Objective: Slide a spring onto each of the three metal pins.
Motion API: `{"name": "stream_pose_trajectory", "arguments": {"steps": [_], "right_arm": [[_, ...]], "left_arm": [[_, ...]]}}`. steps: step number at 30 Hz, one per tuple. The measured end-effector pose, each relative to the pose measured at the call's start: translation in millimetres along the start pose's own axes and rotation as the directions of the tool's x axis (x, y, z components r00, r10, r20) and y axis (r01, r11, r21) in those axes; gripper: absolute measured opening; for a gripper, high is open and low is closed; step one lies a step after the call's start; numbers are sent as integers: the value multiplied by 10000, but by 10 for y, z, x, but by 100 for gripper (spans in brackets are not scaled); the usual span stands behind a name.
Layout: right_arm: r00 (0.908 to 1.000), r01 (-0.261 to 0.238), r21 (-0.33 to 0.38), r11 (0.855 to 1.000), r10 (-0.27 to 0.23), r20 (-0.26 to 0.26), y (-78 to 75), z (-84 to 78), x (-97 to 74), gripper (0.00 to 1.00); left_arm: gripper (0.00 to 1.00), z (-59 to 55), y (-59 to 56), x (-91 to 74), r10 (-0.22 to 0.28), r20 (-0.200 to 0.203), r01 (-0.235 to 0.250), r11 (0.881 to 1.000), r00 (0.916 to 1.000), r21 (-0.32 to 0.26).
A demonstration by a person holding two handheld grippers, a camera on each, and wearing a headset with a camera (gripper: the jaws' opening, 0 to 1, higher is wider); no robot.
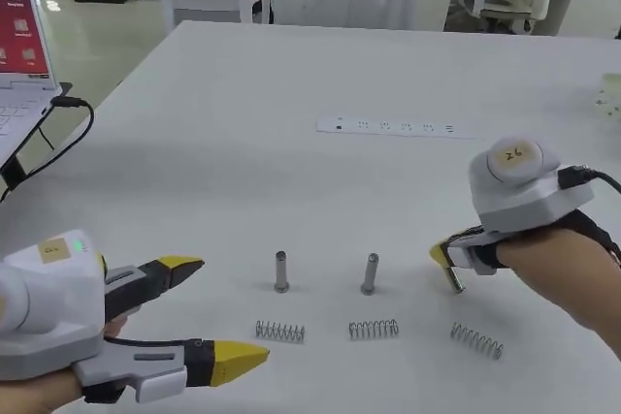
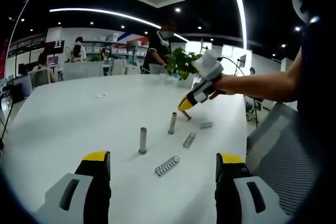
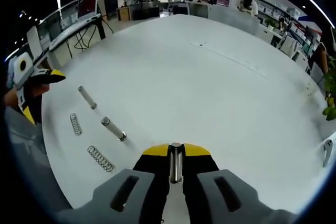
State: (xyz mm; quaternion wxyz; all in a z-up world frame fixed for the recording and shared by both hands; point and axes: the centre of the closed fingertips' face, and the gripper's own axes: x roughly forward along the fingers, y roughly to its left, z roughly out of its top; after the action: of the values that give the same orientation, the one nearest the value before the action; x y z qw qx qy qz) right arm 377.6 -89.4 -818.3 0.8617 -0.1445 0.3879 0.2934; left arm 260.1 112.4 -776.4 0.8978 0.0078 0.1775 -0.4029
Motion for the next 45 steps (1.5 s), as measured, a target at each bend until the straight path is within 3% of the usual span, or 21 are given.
{"name": "stream_pose_trajectory", "arguments": {"steps": [45], "right_arm": [[9994,-59,-219,9997,66,343,35,-128,-194,5]], "left_arm": [[78,48,-11,-23,48,169,-50,9999,9998,108]]}}
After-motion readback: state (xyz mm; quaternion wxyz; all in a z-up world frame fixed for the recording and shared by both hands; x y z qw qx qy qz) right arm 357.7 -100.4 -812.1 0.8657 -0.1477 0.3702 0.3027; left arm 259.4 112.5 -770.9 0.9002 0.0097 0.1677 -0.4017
